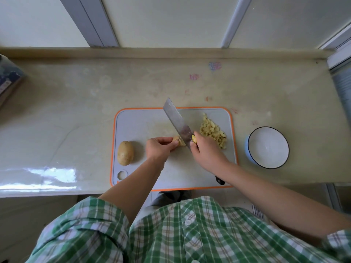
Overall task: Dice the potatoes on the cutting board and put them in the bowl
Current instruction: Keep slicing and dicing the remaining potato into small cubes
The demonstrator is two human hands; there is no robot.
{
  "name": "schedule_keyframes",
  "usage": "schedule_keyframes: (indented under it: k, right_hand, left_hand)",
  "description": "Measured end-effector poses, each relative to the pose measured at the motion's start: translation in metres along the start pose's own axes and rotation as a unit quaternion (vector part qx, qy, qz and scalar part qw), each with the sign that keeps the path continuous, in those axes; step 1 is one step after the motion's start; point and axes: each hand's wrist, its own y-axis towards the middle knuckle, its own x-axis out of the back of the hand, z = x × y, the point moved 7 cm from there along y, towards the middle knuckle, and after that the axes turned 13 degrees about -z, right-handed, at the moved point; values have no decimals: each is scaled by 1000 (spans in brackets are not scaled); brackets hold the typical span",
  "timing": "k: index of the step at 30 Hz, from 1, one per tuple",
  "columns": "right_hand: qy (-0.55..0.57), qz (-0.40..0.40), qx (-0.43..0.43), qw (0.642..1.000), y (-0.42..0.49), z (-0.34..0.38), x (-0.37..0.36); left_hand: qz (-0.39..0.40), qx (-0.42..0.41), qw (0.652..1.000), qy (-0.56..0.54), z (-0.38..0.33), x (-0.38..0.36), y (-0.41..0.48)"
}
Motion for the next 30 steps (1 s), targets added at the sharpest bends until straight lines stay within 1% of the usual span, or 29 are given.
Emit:
schedule_keyframes:
  k: [3, 5, 16, 22, 30]
  right_hand:
    - [-12, 7, 30, 999, -5, 9, 11]
    - [-31, 23, 33, 999, -10, 9, 10]
    - [-41, 40, 20, 998, -23, 3, 4]
    - [-61, 34, -1, 998, -16, 4, -12]
    - [-64, 26, -17, 997, -11, 5, -30]
  left_hand:
    - [1, 4, 1000, -2, 0, 0, 0]
    - [-2, 9, 1000, -1, 1, 1, 0]
    - [-14, 0, 1000, -5, -1, 1, -1]
    - [-29, 5, 1000, -4, -1, 2, -3]
    - [-21, 3, 1000, -9, 1, 3, -1]
